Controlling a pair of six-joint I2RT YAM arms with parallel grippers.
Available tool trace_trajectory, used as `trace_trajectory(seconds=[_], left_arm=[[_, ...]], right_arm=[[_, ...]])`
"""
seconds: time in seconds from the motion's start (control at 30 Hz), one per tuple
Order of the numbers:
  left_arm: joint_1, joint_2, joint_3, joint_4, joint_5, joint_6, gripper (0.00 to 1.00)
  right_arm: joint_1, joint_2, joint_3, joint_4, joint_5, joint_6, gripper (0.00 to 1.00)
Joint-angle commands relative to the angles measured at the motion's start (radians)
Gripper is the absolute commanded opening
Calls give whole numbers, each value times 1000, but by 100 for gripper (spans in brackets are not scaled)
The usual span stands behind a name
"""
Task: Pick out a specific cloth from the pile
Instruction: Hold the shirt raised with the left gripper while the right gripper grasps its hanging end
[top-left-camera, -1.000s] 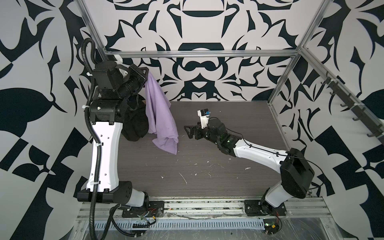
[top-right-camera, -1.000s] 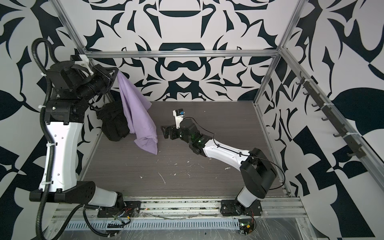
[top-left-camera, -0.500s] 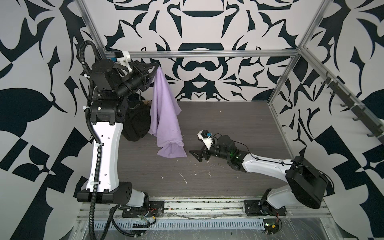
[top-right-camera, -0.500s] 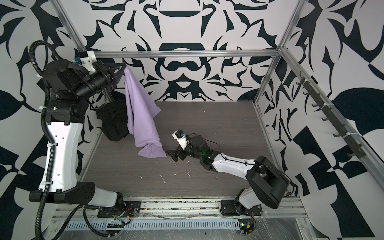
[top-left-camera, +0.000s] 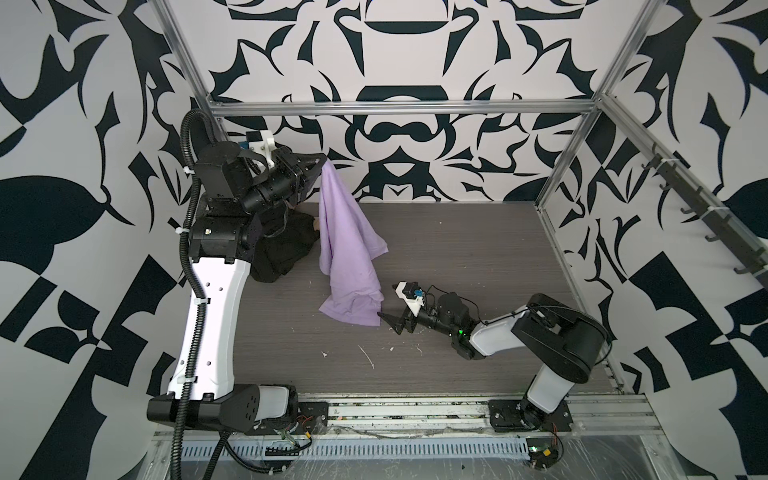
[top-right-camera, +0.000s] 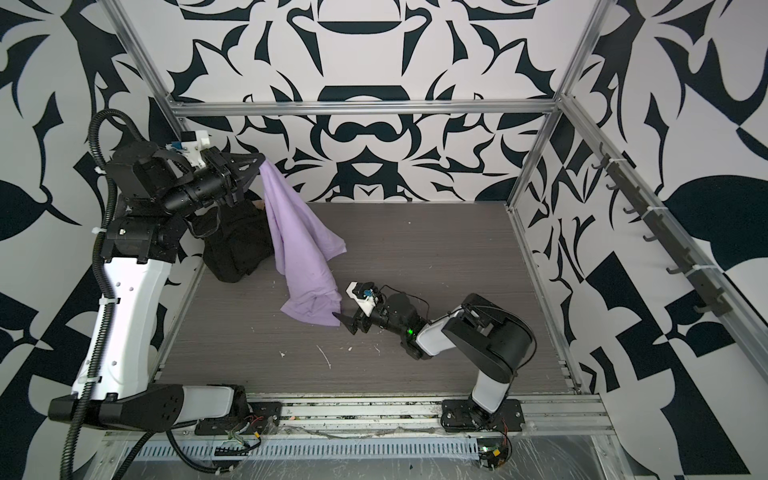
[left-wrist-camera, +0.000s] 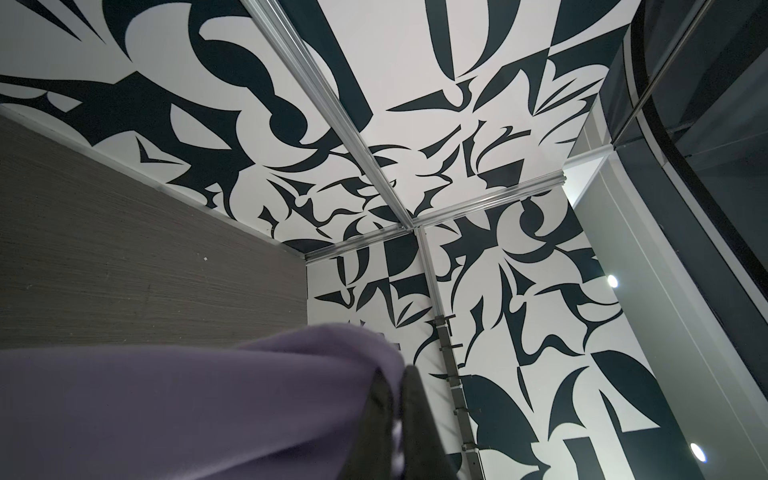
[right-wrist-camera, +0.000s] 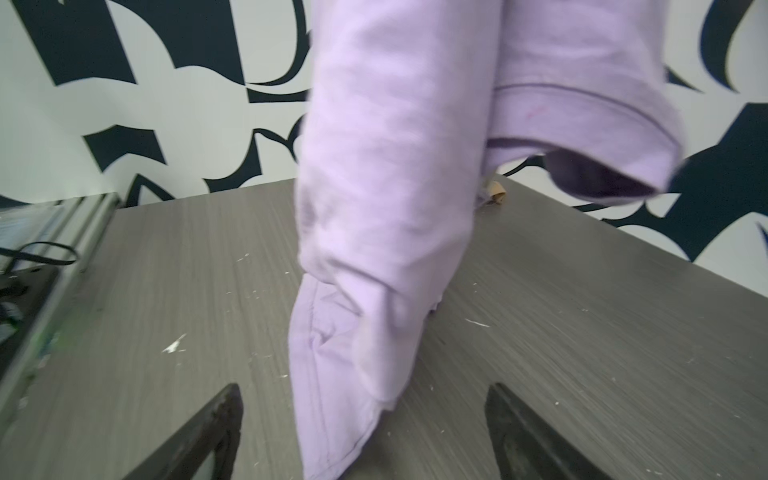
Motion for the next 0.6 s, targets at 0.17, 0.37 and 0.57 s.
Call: trace_trajectory(seconds=[0.17, 0.37, 0.57], left_arm=[[-1, -33, -9, 19, 14, 12, 4], [0, -31, -11, 14, 11, 14, 4], [-1, -35, -16, 14, 14, 16, 3]], right_arm=[[7, 95, 62, 164, 68, 73, 87], [31, 148, 112, 163, 48, 80, 84], [36, 181, 156, 164, 40, 106, 78]])
